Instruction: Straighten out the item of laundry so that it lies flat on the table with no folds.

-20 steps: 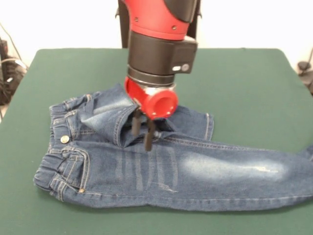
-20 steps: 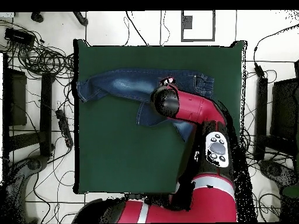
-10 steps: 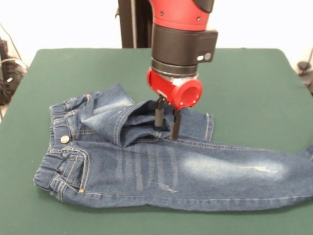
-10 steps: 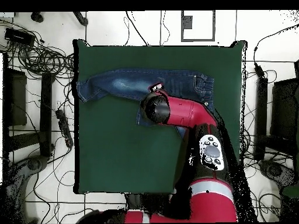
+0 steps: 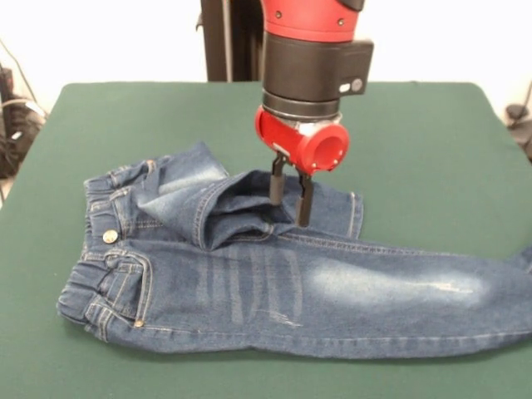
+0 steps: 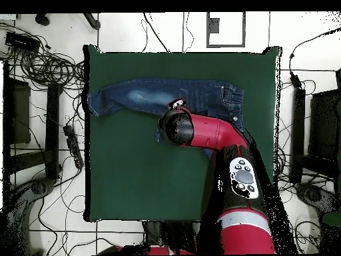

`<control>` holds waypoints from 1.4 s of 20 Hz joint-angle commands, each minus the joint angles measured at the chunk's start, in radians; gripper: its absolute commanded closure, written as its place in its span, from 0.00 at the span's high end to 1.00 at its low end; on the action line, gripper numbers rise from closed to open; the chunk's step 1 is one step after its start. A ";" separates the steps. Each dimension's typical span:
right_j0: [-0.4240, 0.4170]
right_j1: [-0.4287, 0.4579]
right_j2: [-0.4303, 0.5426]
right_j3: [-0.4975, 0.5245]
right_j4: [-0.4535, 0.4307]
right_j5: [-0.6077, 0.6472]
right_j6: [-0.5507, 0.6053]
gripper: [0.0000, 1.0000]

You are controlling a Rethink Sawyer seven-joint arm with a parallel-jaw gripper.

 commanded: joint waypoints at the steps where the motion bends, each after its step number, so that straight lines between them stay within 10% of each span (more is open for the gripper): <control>1: 0.024 0.038 0.117 0.122 -0.064 -0.004 -0.044 1.00; 28: 0.171 0.217 0.020 0.019 -0.054 -0.125 0.102 1.00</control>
